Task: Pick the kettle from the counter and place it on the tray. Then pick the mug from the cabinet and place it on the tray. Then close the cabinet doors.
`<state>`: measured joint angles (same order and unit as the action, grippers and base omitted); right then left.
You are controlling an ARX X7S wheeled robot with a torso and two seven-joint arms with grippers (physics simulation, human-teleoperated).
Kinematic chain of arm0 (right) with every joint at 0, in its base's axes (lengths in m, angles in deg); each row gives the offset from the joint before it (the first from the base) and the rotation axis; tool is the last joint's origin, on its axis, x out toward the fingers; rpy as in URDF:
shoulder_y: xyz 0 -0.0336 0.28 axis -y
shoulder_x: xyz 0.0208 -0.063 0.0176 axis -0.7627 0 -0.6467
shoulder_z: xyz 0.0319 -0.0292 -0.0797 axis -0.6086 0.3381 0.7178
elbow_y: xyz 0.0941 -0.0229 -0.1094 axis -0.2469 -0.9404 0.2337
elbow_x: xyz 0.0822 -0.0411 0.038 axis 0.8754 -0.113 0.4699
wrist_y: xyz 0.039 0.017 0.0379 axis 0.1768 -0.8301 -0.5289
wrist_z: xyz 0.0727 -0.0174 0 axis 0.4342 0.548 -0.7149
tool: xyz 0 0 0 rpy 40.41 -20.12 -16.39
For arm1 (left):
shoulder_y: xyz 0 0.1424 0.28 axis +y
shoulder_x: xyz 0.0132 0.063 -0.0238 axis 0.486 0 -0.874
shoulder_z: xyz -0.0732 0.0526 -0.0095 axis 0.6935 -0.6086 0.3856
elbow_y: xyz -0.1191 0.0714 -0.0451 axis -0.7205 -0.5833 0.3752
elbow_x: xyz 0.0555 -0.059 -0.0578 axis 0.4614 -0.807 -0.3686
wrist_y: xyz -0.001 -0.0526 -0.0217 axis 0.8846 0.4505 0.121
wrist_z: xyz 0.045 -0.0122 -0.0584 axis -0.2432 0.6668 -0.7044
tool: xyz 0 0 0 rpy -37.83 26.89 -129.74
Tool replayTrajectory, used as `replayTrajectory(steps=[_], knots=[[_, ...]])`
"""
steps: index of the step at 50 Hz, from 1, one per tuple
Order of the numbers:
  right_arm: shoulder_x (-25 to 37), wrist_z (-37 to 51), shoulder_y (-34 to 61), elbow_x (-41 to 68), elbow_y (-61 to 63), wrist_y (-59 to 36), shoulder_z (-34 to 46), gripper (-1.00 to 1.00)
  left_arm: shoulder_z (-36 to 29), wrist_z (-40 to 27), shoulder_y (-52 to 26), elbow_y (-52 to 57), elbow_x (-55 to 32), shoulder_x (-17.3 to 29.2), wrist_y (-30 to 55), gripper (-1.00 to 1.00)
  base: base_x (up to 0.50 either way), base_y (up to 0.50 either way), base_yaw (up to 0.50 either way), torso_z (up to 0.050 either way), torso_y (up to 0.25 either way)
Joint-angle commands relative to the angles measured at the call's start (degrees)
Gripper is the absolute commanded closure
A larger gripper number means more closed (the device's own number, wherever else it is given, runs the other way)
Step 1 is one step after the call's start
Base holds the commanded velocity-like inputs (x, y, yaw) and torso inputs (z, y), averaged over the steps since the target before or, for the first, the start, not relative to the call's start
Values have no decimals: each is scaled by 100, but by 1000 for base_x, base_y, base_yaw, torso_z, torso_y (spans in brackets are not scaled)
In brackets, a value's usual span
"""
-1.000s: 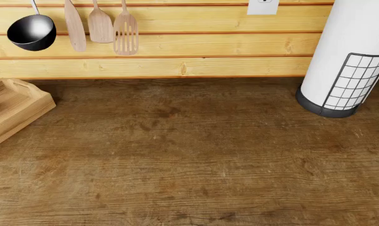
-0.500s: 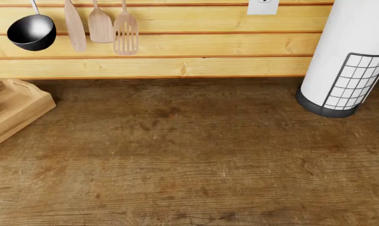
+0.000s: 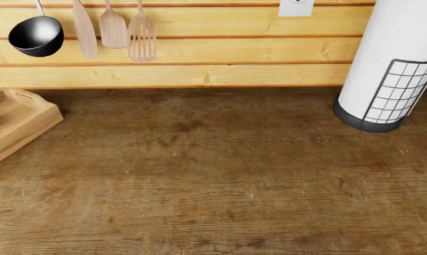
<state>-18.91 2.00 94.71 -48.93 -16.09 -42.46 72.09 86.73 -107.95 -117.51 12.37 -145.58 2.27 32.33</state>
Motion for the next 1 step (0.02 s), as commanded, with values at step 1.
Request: replayTrajectory(steps=[1], knots=[[95,-787,-11,479,-67,-159,-1347,-100,-86,-67,-79,-2,-24,43,-48,-100,0,0,0,0,0]])
